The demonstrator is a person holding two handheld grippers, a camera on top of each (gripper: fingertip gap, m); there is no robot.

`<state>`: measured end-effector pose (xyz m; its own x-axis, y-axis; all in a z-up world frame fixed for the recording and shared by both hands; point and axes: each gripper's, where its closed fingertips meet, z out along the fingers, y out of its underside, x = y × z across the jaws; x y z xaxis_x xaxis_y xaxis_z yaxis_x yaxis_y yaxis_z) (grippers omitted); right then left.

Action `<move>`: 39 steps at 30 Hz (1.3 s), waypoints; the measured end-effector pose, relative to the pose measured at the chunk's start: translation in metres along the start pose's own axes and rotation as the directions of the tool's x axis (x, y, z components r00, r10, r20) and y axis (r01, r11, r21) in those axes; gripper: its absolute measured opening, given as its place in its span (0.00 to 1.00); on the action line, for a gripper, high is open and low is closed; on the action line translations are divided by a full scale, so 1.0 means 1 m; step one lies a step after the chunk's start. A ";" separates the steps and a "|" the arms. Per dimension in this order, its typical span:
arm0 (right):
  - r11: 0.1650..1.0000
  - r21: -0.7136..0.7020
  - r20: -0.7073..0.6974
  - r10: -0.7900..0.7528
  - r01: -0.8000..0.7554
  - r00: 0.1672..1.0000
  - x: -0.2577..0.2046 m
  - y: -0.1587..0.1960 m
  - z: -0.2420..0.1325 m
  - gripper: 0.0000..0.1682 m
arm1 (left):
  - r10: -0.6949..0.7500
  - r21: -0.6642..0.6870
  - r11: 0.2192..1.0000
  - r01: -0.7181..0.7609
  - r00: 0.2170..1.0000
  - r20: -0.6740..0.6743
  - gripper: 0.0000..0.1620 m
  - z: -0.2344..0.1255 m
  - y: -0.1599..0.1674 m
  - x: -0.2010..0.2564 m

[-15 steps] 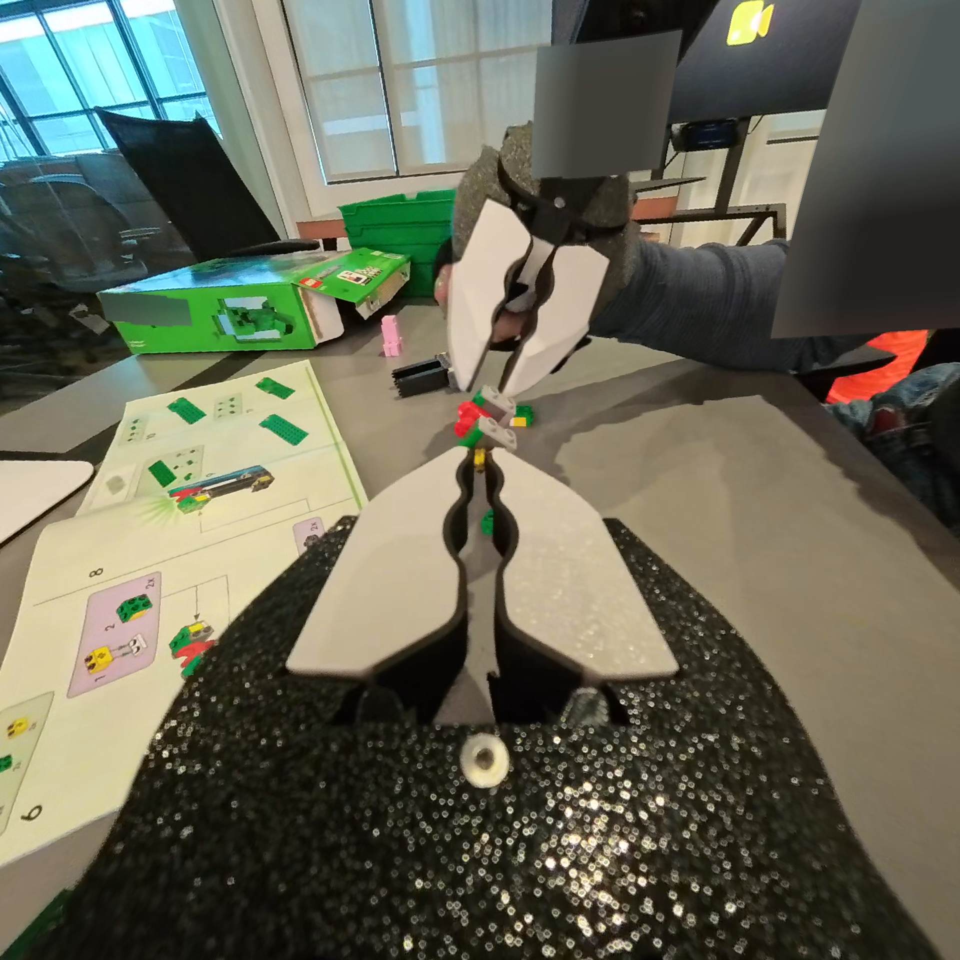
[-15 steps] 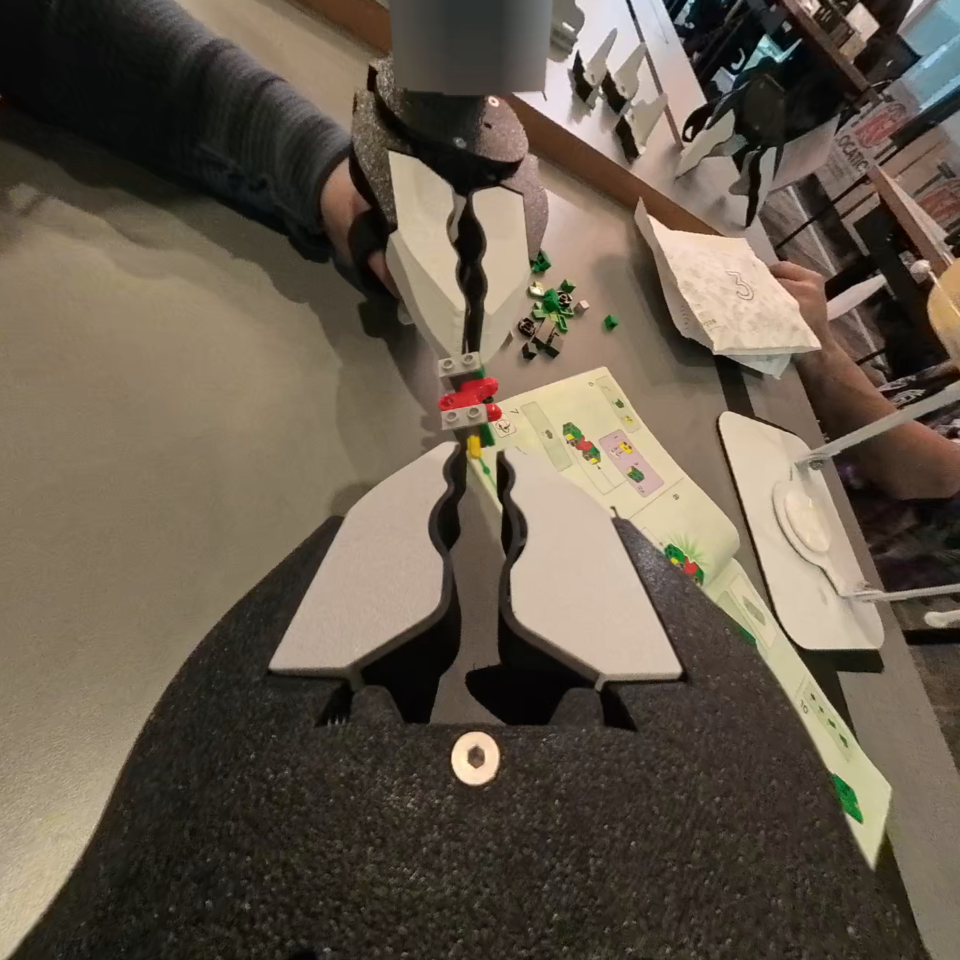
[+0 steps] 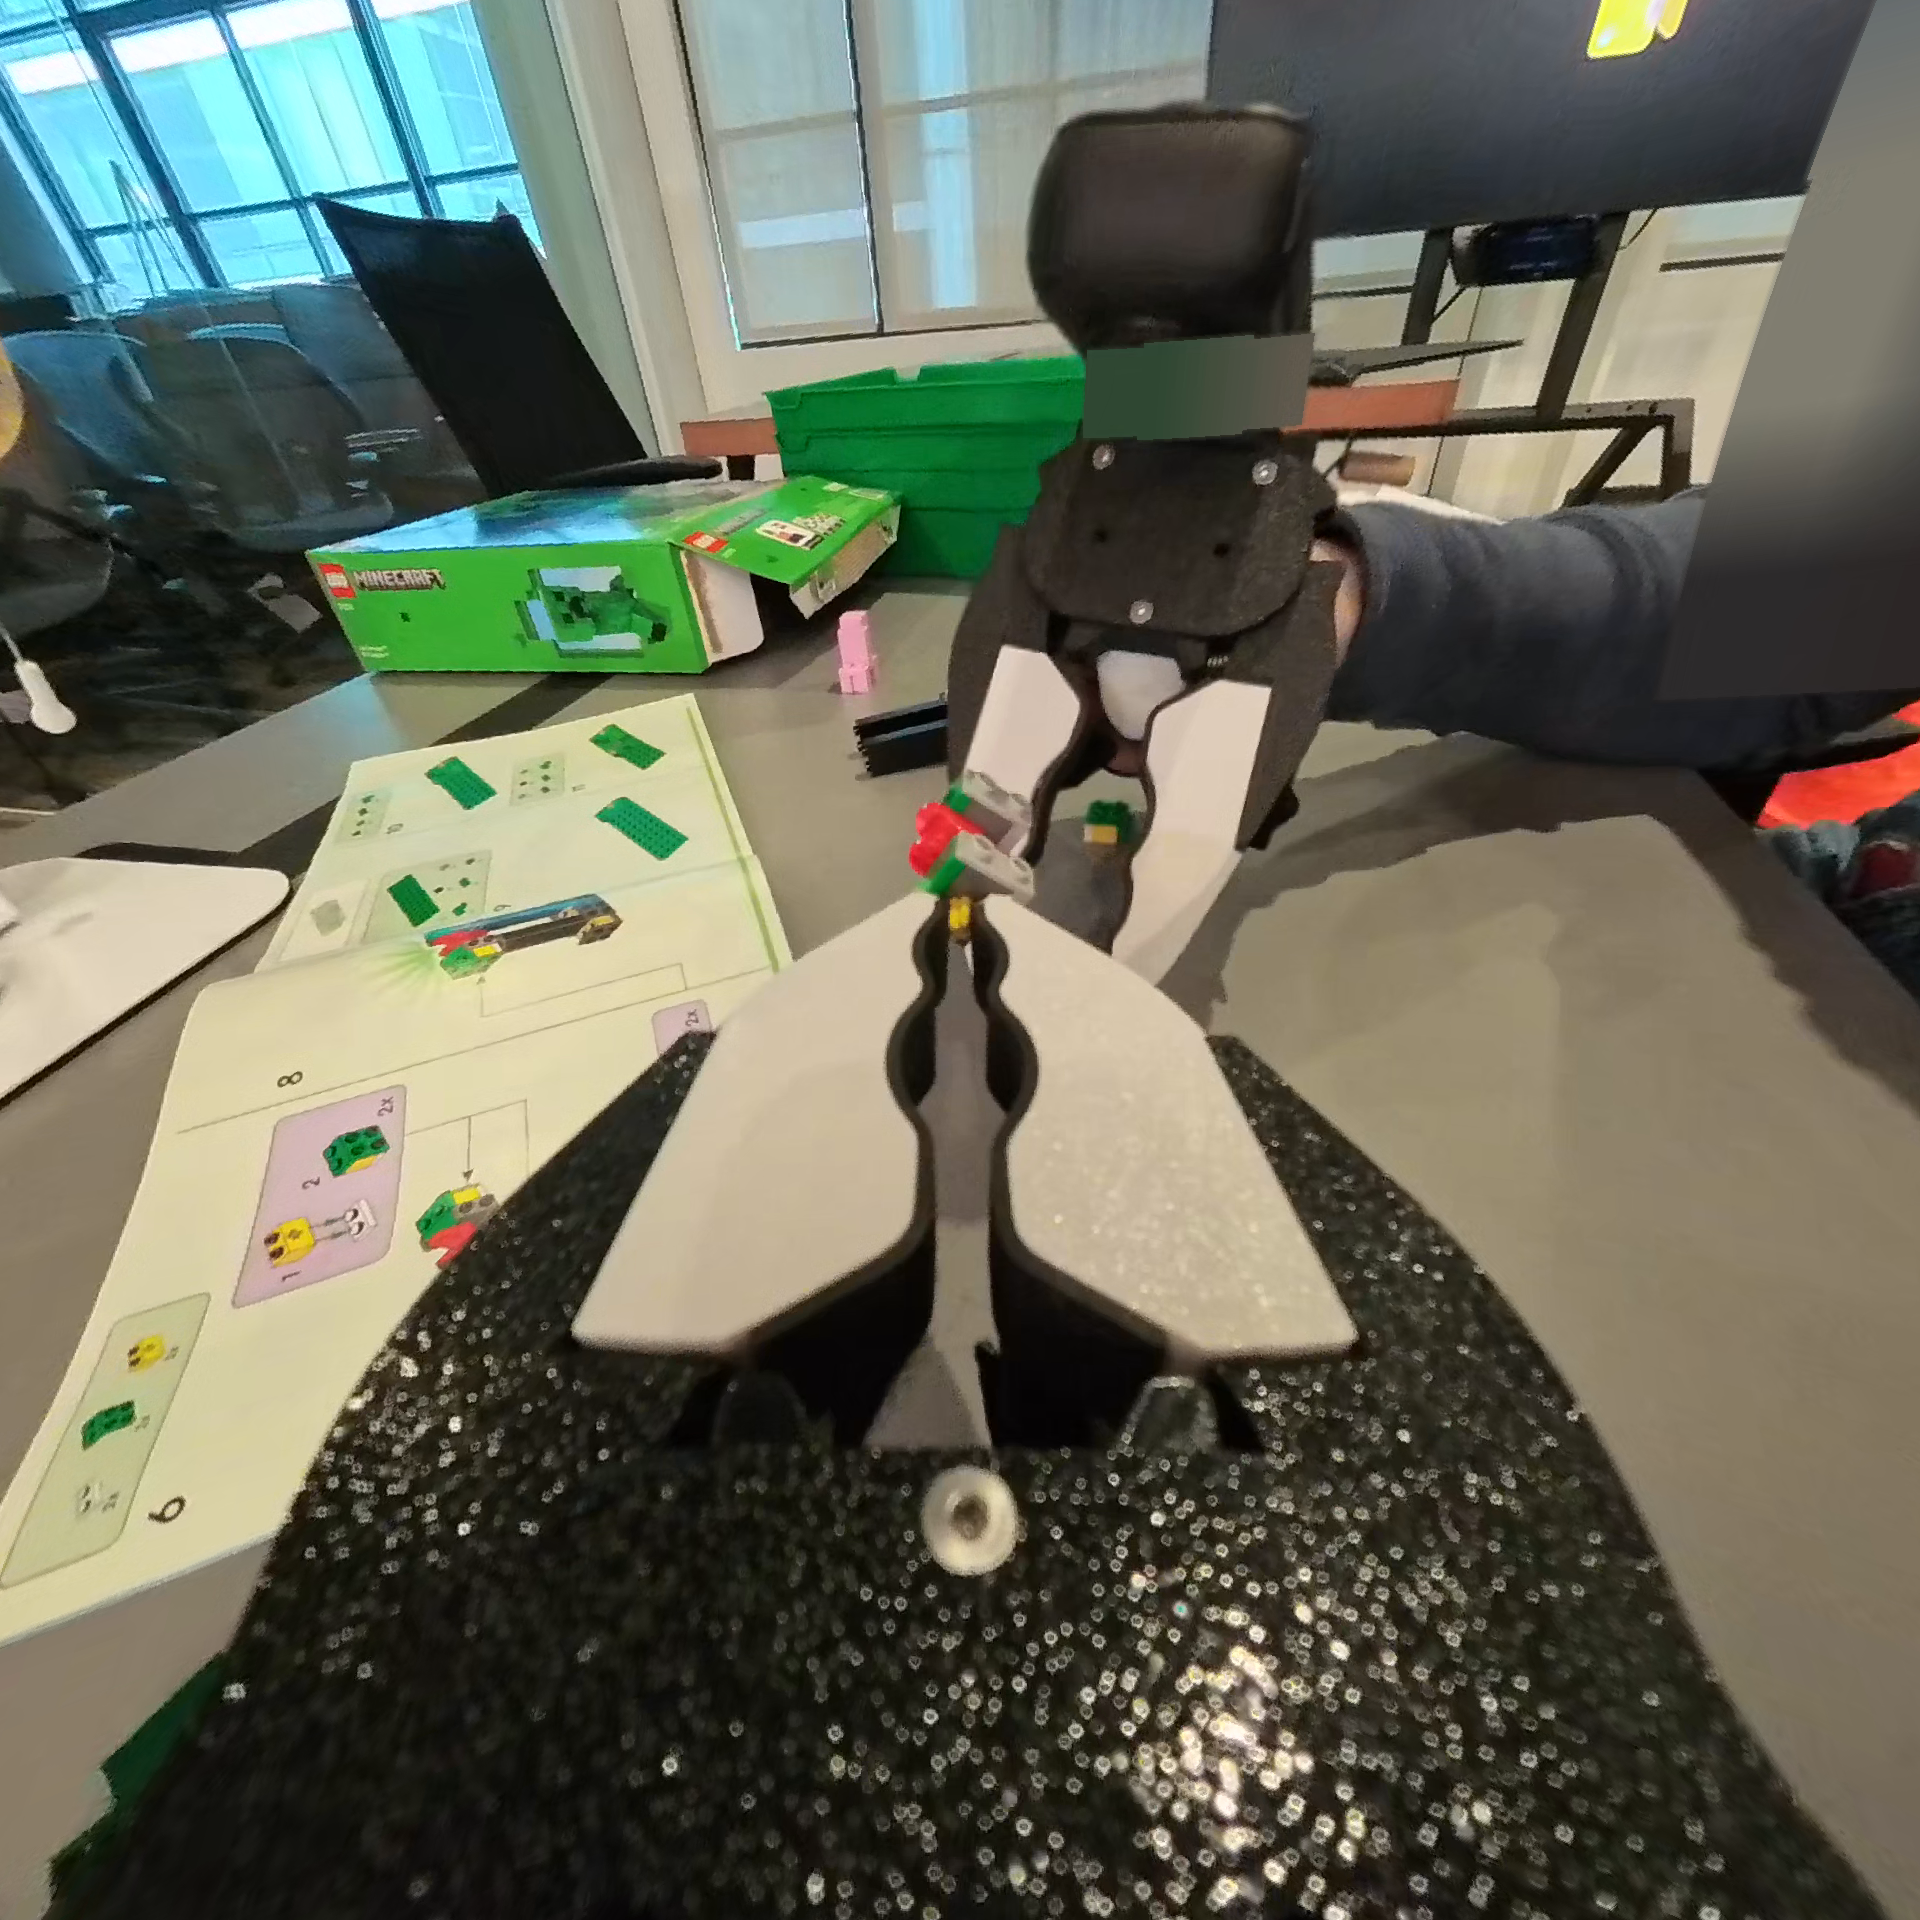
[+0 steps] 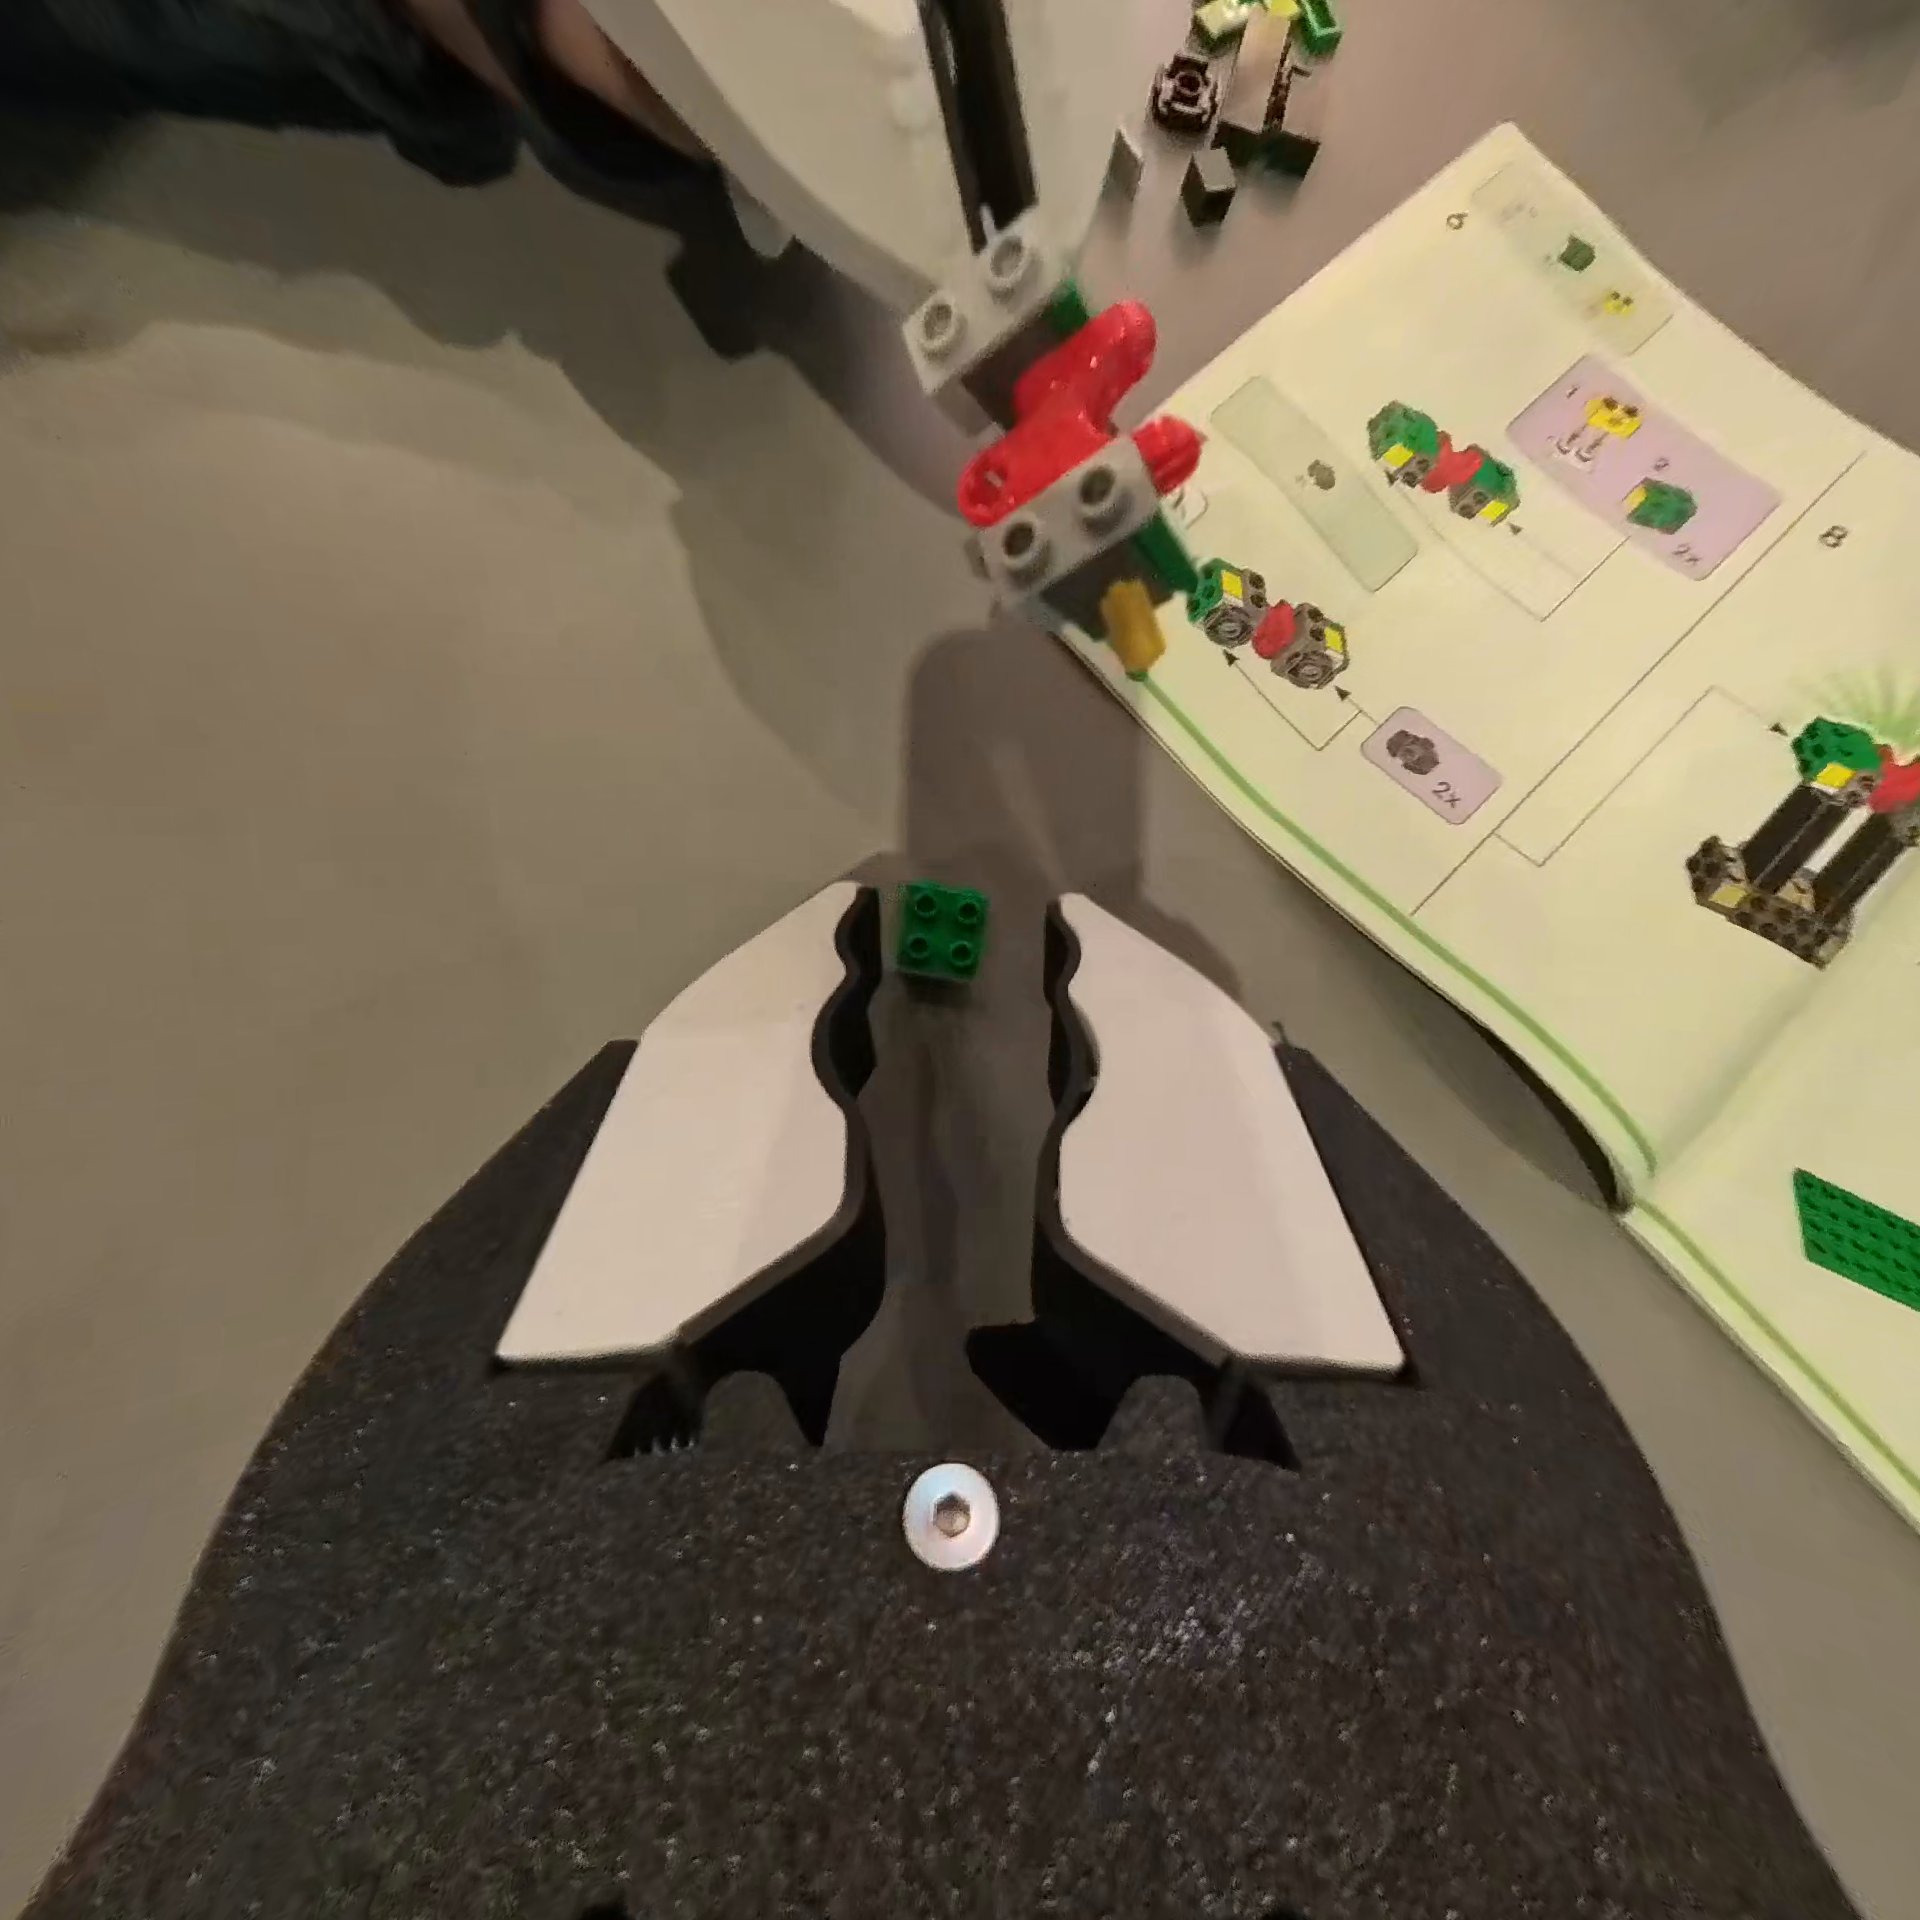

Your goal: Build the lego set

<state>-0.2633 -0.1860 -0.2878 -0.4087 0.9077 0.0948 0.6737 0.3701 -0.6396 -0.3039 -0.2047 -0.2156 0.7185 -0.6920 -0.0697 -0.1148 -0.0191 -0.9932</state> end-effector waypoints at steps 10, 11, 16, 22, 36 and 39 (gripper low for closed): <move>0.999 -0.053 0.019 0.009 -0.008 1.000 -0.004 0.009 0.009 0.15 | 0.003 -0.006 1.000 -0.003 1.000 0.005 0.02 0.001 0.001 0.000; 0.998 -0.055 0.018 0.005 -0.004 1.000 -0.004 0.009 0.009 0.14 | 0.005 -0.007 1.000 -0.005 1.000 0.005 0.02 0.001 0.001 0.000; 0.999 -0.049 0.021 0.004 -0.003 1.000 -0.005 0.009 0.010 0.10 | 0.008 -0.010 1.000 -0.008 1.000 0.007 0.02 0.001 0.001 0.000; 1.000 -0.028 -0.008 0.005 -0.005 1.000 -0.001 0.007 0.008 0.10 | 0.005 -0.006 1.000 -0.005 1.000 0.011 0.02 0.001 0.001 -0.001; 0.978 0.190 -0.253 0.136 -0.089 0.958 0.038 -0.009 -0.016 0.10 | 0.015 -0.005 1.000 -0.015 0.999 0.042 0.02 0.001 0.000 -0.005; 0.954 0.289 -0.327 0.177 -0.080 0.928 0.046 -0.018 -0.026 0.10 | 0.024 -0.005 1.000 -0.024 0.998 0.062 0.02 0.000 0.000 -0.007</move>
<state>-0.2783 -0.1460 -0.2516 -0.0589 0.9727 0.2246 0.4972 0.2237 -0.8383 -0.3085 -0.1998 -0.2156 0.7567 -0.6462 -0.0992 -0.1353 -0.0064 -0.9908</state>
